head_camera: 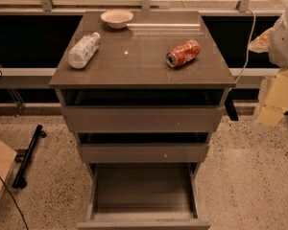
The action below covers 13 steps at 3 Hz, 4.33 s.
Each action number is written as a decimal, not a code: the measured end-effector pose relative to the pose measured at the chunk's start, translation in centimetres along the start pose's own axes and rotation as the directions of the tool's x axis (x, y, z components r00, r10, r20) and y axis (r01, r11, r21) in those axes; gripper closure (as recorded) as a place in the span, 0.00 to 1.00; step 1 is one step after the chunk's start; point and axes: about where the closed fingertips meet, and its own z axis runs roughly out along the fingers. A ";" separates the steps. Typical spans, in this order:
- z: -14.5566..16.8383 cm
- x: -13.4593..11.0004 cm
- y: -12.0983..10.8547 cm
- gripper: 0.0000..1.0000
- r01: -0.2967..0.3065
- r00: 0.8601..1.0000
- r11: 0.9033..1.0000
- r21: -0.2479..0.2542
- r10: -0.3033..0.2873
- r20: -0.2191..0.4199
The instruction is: Place blue plastic bottle into bottom drawer
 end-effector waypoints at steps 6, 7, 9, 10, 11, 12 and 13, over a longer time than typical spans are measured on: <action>6.8 -15.6 -4.5 0.00 0.071 0.896 0.997 0.025 -0.075 0.439; 8.6 -19.9 -5.9 0.00 0.115 0.885 0.993 0.019 -0.111 0.453; 9.0 -20.7 -5.9 0.00 0.101 0.877 0.995 0.022 -0.099 0.471; 10.9 -23.1 -6.7 0.00 0.051 0.850 0.999 0.012 -0.050 0.524; 13.5 -26.4 -8.0 0.00 -0.014 0.814 1.000 0.001 0.011 0.581; 15.8 -29.1 -8.9 0.00 -0.059 0.787 0.998 -0.020 0.059 0.614; 18.7 -32.2 -10.5 0.00 -0.152 0.752 0.988 -0.041 0.142 0.643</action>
Offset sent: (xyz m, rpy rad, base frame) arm 0.0302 0.0371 -0.0168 0.1418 -0.0407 0.0820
